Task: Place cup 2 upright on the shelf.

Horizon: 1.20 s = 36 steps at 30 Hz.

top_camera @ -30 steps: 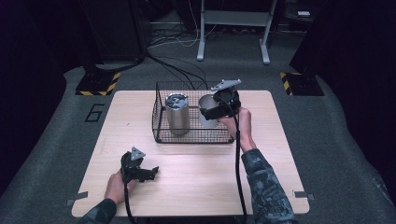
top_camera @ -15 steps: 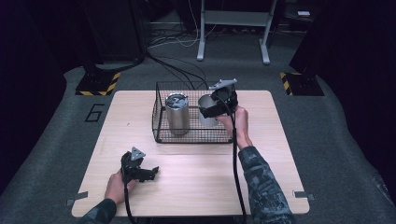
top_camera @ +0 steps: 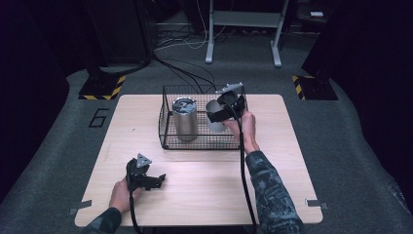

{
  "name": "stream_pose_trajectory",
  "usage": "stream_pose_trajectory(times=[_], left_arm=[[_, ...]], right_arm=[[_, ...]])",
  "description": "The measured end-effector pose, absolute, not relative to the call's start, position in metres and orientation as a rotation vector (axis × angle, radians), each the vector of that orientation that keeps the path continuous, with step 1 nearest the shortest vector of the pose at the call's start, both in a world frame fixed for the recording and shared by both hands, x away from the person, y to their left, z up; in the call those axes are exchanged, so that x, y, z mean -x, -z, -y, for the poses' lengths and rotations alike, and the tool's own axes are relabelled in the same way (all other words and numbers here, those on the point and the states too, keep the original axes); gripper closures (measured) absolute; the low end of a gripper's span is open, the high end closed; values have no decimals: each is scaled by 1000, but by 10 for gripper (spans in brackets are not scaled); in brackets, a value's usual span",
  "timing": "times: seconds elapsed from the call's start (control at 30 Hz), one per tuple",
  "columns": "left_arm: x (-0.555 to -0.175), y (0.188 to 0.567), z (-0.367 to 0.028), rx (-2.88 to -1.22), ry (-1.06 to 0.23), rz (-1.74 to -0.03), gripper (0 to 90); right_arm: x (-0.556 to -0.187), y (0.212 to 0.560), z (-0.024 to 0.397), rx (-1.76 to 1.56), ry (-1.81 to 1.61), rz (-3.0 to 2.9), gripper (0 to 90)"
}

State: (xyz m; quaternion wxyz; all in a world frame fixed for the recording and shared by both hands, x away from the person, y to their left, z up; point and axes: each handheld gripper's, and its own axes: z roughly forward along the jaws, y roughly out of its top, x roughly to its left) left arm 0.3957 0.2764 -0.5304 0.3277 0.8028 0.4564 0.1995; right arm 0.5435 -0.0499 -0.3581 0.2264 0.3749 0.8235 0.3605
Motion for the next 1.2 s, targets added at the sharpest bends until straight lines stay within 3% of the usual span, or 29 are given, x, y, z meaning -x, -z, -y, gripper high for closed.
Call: stream_pose_trajectory(times=[1.2], left_arm=[[-396,531,-276,-2105,-533,-1185,5]], right_arm=[[-570,408,32,-1115,-896,-2371,53]])
